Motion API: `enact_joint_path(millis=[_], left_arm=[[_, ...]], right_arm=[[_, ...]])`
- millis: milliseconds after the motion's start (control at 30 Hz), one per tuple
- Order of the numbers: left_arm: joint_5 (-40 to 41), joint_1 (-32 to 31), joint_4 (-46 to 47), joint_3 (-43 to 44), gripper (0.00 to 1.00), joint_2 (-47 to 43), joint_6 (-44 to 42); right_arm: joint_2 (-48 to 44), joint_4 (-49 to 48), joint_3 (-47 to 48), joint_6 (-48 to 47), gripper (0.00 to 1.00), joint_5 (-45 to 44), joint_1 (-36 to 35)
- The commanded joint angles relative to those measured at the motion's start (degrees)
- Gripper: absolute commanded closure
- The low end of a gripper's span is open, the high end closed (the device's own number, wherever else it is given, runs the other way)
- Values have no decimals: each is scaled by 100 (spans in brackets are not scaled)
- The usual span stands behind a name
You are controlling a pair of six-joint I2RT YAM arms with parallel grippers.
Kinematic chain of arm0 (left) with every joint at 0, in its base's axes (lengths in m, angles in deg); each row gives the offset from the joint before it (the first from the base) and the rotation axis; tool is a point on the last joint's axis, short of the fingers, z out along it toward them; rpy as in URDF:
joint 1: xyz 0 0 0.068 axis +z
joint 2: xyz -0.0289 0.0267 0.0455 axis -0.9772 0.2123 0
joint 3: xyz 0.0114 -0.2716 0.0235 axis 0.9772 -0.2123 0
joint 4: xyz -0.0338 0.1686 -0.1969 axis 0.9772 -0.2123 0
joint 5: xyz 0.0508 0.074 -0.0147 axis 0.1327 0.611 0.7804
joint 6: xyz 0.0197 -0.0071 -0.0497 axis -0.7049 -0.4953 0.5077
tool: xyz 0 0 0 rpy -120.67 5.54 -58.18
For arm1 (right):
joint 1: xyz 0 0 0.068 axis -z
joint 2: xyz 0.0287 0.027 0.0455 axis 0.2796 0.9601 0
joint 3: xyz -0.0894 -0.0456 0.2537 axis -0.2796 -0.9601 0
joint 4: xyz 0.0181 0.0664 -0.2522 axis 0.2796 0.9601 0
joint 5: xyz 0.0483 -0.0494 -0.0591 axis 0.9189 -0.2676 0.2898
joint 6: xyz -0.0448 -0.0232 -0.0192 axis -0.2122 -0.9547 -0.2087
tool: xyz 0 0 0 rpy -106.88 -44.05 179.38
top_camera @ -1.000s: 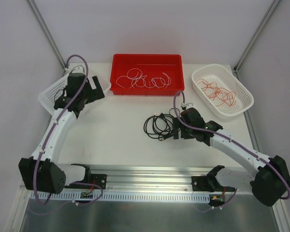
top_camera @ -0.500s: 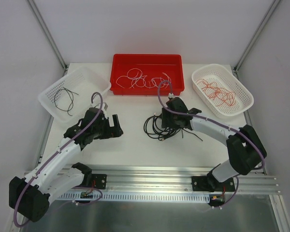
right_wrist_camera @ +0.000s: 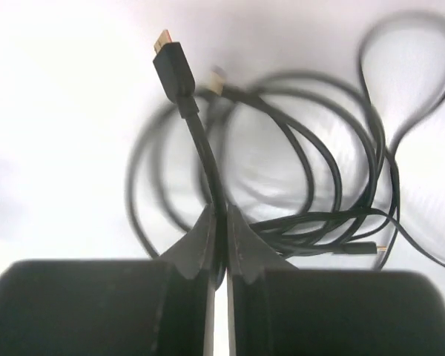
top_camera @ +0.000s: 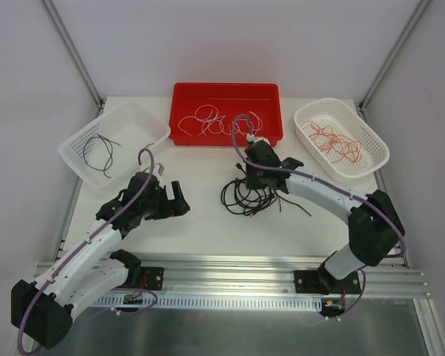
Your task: Untangle the cables
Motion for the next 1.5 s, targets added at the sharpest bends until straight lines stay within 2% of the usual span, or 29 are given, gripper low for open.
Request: enact_joint_path(millis=[0,133,200,300,400,467,500,600,733,833,1067,1233,1333,1367,1467], left_arm=[[-71,-57,222,23,1,-69,-54],[-141,-48,239,216,1,-51,-133],[-185,-48,257,322,1,-103,-168],[-221,-57,275,401,1,-218,-221],[-203,-48,275,419,1,-349,-256],[-177,-48,275,393,1,-402,-256],[-168,-48,275,375,1,-438,-239],[-229,-48,301,305,1,-482,-204],[-448,-57,371,217,1,-491,-247],[-615,-57,477,182,1,-447,-274],[-677,-57,644,234,1,-192,-151],[-748,-92,758,436,1,291,-19],[-695,-197,828,673,1,695,217],[-669,-258,846,796,1,913,410],[-371,-601,863,1007,1,1388,814]], right_arm=[[-941,447,1390,-700,99,119,-242],[-1082,1248,3146,-1175,99,733,-383],[-1074,1450,3676,-1342,99,1014,-427],[-934,1669,4950,-1430,99,1446,-436],[-1012,1392,5489,-1430,99,1885,-480],[-1266,1014,5149,-1430,99,1843,-480],[-1528,733,4686,-1430,99,1720,-471],[-1916,511,3892,-1325,99,1298,-419],[-2250,511,2243,-844,99,911,-322],[-2383,589,1162,-439,99,954,-129],[-2419,765,-800,108,95,1060,-111],[-2436,827,-1567,222,88,928,-111],[-2445,704,-1796,257,72,972,-111],[-2410,713,-1805,248,59,989,-120],[-2331,678,-1814,213,51,963,-128]])
